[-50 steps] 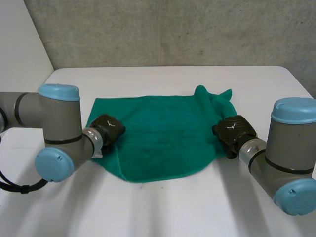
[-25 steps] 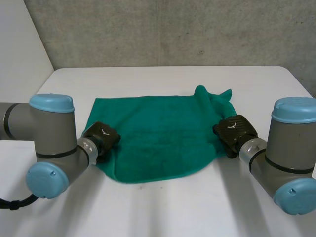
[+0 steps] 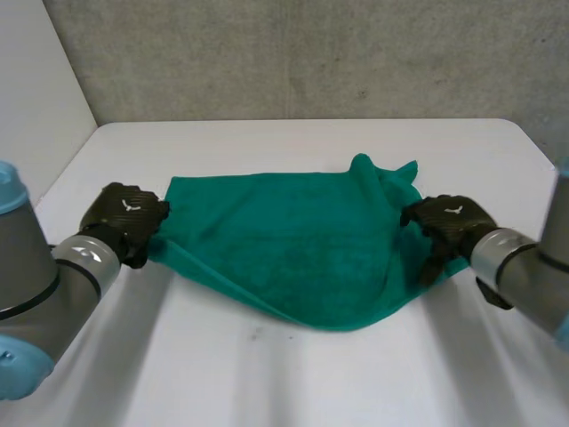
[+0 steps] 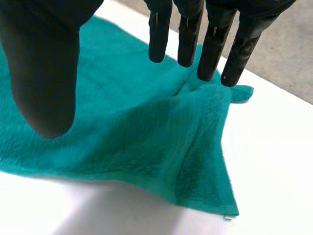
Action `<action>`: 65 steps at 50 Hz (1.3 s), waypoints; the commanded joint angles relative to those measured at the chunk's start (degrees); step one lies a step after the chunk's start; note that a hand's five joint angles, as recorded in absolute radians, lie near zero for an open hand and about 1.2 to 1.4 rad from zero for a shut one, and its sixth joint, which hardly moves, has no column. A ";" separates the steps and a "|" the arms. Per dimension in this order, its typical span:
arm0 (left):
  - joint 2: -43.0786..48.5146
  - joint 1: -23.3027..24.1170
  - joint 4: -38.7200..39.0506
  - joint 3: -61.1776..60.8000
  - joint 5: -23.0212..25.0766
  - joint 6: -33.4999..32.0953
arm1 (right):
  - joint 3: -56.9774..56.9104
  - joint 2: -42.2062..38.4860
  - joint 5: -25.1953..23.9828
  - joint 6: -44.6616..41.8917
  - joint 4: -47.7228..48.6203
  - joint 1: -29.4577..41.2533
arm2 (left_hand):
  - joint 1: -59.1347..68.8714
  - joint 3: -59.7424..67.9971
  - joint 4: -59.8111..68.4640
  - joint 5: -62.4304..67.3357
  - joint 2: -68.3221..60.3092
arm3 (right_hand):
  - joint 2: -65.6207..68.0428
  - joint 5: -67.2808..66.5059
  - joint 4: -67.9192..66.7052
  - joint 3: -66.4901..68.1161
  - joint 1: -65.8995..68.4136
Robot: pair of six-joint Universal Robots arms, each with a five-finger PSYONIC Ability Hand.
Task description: Fold the towel.
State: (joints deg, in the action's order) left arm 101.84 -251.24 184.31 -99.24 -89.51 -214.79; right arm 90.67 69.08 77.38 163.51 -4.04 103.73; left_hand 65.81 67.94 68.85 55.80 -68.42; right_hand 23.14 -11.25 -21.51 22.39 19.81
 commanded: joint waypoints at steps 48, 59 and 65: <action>-9.99 -8.21 4.39 -4.47 2.58 9.39 | -1.29 -13.45 -9.62 -18.40 5.36 -8.02 | 14.19 12.06 11.15 14.20 -11.58 | 21.08 -22.97 -22.72 21.84 24.42; -9.55 -8.12 4.39 -4.47 2.58 9.39 | -3.66 -15.12 -9.62 -18.31 5.45 -8.11 | 14.19 12.06 11.15 14.20 -11.58 | 32.00 -33.89 -33.63 32.76 35.33; -9.55 -8.12 4.39 -4.56 2.58 9.39 | -4.72 -15.12 -9.53 -17.96 5.45 -7.93 | 14.19 12.06 11.15 14.20 -11.58 | 32.53 -34.42 -34.16 33.28 35.86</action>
State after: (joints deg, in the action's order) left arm 92.30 -259.34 188.70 -103.73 -86.91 -205.40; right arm 87.31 54.25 67.79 145.20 1.38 95.64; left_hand 65.81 68.24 69.05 55.80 -68.61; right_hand 47.59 -30.42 -47.92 47.85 36.81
